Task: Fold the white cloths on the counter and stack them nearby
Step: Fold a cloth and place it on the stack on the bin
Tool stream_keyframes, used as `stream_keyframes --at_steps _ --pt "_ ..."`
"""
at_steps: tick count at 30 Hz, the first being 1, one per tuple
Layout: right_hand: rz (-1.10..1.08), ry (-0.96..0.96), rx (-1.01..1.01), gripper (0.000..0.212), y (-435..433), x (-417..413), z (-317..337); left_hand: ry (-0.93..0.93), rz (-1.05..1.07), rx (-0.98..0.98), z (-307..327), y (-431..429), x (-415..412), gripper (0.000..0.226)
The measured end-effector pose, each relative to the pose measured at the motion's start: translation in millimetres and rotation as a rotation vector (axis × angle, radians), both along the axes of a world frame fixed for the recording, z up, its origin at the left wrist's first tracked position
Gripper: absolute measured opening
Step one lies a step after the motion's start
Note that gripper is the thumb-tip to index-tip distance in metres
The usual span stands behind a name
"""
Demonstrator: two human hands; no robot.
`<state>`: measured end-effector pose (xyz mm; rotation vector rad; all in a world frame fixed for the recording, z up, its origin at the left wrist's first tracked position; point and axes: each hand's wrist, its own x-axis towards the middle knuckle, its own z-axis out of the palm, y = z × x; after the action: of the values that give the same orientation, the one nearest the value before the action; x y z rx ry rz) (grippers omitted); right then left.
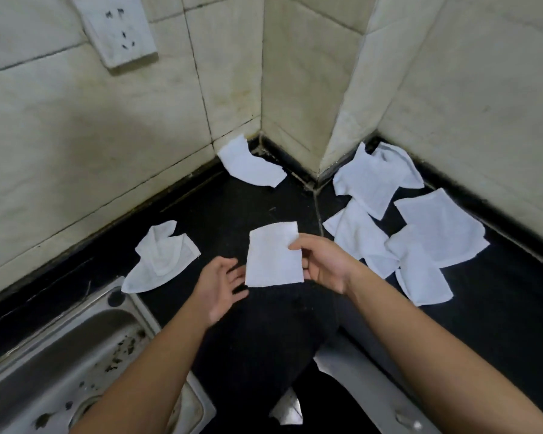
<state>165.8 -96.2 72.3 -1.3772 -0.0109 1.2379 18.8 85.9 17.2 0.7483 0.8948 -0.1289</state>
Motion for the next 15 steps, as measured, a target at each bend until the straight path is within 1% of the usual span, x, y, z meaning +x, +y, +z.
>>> stream_keyframes --at_steps 2,3,5,8,11,12,13,15 --pt "-0.08 -0.028 -0.028 0.028 -34.1 -8.8 1.5 -0.086 -0.042 -0.181 4.6 -20.6 10.8 0.063" --pt "-0.119 -0.064 -0.078 0.023 -51.6 -15.1 0.4 -0.113 -0.062 -0.212 7.1 -33.4 15.3 0.06" --pt "-0.189 -0.123 -0.178 0.019 -82.5 -27.2 -1.4 -0.137 -0.098 -0.202 11.7 -57.8 23.5 0.053" --pt "-0.309 -0.15 -0.217 0.021 -129.0 -43.7 3.7 -0.148 -0.223 -0.097 27.0 -96.6 30.9 0.044" --pt "-0.397 -0.198 -0.181 0.023 -178.9 -56.6 26.1 -0.217 -0.357 0.068 53.1 -142.6 35.5 0.031" --pt "-0.41 -0.224 -0.172 0.023 -192.7 -59.2 33.1 -0.248 -0.384 0.131 62.2 -155.6 37.0 0.029" --pt "-0.427 -0.25 -0.159 0.024 -207.8 -62.3 39.8 -0.278 -0.405 0.182 71.5 -169.9 37.7 0.033" --pt "-0.459 -0.304 -0.132 0.027 -244.9 -72.4 54.9 -0.324 -0.429 0.293 89.7 -206.7 39.2 0.05"
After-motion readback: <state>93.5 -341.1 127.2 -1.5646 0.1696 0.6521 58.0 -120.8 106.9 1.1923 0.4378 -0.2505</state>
